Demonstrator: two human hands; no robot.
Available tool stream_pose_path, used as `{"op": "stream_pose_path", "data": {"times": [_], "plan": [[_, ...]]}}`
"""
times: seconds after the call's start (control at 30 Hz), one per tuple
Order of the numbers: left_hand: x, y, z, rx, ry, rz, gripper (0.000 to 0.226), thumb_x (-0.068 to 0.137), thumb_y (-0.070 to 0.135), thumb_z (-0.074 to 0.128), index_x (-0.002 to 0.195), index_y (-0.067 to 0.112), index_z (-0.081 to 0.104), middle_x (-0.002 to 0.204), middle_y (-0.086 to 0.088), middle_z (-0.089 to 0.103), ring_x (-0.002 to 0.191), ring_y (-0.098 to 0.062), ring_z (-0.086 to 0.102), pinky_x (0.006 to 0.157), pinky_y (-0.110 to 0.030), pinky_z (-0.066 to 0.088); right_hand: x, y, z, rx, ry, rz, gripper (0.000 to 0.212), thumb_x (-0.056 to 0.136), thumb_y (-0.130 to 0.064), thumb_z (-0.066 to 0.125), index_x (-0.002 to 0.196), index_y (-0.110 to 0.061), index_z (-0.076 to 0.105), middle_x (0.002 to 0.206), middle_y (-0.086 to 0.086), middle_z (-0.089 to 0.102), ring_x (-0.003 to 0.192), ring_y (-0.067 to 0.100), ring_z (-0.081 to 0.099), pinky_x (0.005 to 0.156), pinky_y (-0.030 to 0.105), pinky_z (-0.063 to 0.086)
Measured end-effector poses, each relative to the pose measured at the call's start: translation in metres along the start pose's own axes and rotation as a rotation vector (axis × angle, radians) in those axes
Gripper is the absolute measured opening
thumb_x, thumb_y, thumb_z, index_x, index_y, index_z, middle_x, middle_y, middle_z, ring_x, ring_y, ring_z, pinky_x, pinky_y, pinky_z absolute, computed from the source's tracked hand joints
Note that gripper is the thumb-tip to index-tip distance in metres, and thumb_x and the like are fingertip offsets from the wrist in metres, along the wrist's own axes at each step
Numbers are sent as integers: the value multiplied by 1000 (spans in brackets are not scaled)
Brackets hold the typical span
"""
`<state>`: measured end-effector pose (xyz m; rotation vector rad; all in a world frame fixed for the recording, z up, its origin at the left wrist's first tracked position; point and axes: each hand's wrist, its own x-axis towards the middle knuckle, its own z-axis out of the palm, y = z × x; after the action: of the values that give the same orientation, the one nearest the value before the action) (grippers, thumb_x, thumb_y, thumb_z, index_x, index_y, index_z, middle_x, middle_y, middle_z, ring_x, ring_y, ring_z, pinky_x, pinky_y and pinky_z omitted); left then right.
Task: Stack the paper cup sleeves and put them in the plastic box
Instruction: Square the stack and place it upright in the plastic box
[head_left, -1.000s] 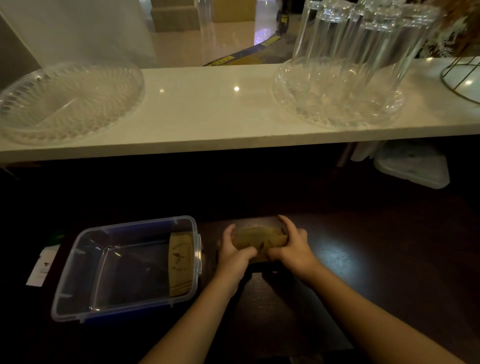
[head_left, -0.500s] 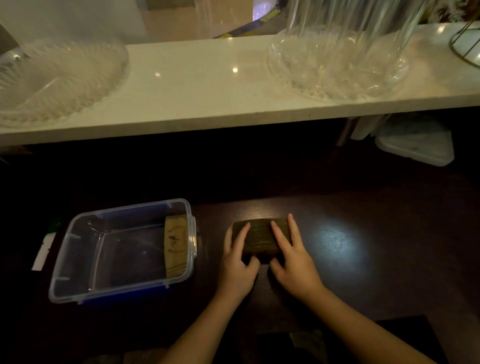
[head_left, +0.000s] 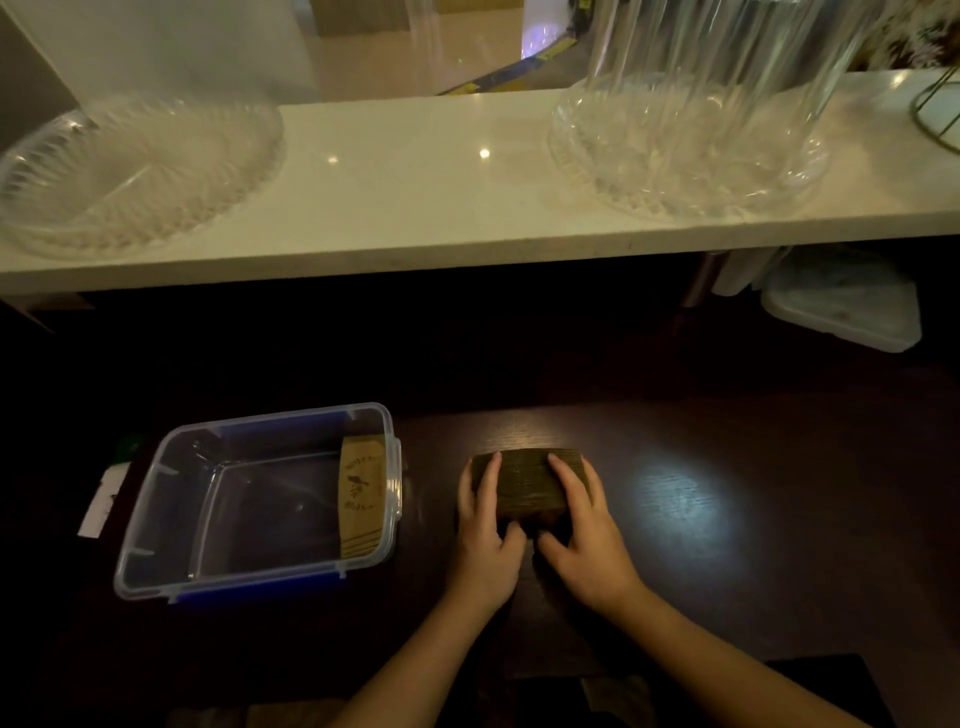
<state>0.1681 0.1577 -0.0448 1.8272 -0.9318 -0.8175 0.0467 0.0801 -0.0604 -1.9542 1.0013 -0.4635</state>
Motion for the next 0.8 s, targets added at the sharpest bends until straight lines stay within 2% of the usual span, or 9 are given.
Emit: {"op": "stream_pose_path", "data": {"times": [0.1, 0.2, 0.27, 0.37, 0.43, 0.57, 0.67, 0.73, 0.8], "plan": [[-2, -1, -9, 30, 49, 9, 93, 84, 5, 65, 135, 60, 10, 144, 9, 23, 126, -3, 32, 81, 3, 36, 1, 1, -6, 18, -2, -13, 90, 80, -15, 67, 137, -62, 15, 156, -6, 15, 135, 10, 32, 101, 8, 32], [-1, 3, -27, 64, 21, -38, 100, 73, 18, 78, 142, 52, 13, 132, 11, 35, 120, -6, 38, 88, -13, 34, 3, -8, -21, 50, -49, -13, 91, 77, -9, 71, 134, -60, 22, 152, -2, 26, 136, 9, 31, 97, -1, 25], [0, 13, -41, 39, -18, -63, 92, 65, 25, 83, 137, 46, 30, 125, 12, 41, 115, -8, 42, 90, -23, 37, 7, -22, -36, 141, -86, -14, 95, 69, -4, 74, 133, -56, 27, 144, -1, 37, 130, 9, 40, 95, 3, 32], [-2, 38, -59, -158, -57, -134, 66, 51, 29, 86, 105, 46, 52, 113, 8, 57, 100, -13, 60, 77, -19, 48, 15, -55, -63, 461, -133, 15, 98, 60, 0, 73, 132, -55, 37, 130, -5, 51, 114, 15, 59, 90, 21, 49], [-6, 51, -69, -430, -71, -242, 66, 46, 26, 88, 103, 40, 58, 105, 0, 69, 91, -17, 70, 71, -25, 56, 21, -77, -75, 668, -156, 34, 96, 58, 5, 72, 131, -50, 43, 123, 2, 58, 106, 20, 65, 81, 32, 57], [-19, 70, -77, -835, -51, -321, 69, 47, 16, 87, 110, 18, 60, 92, -5, 77, 84, -25, 74, 62, -29, 58, 34, -109, -65, 1014, -173, 174, 93, 53, 7, 74, 132, -36, 47, 122, 14, 55, 95, 25, 68, 72, 37, 59], [-27, 76, -81, -945, 12, -377, 73, 47, 16, 87, 113, 13, 56, 91, -8, 78, 85, -27, 73, 65, -32, 58, 42, -130, -48, 1056, -192, 264, 79, 64, 2, 66, 134, -30, 46, 126, 17, 57, 103, 29, 65, 80, 43, 55], [-32, 76, -91, -968, 7, -436, 74, 50, 14, 88, 117, 11, 56, 95, -8, 78, 89, -25, 73, 69, -33, 58, 49, -140, -40, 987, -224, 271, 74, 74, 6, 59, 137, -28, 44, 123, 16, 57, 102, 29, 64, 77, 41, 55], [-35, 73, -109, -995, -19, -502, 72, 56, 13, 87, 121, 11, 56, 102, -10, 77, 93, -25, 72, 76, -35, 57, 55, -150, -34, 933, -279, 263, 80, 72, 6, 63, 141, -27, 40, 122, 14, 56, 98, 27, 65, 72, 38, 56]]}}
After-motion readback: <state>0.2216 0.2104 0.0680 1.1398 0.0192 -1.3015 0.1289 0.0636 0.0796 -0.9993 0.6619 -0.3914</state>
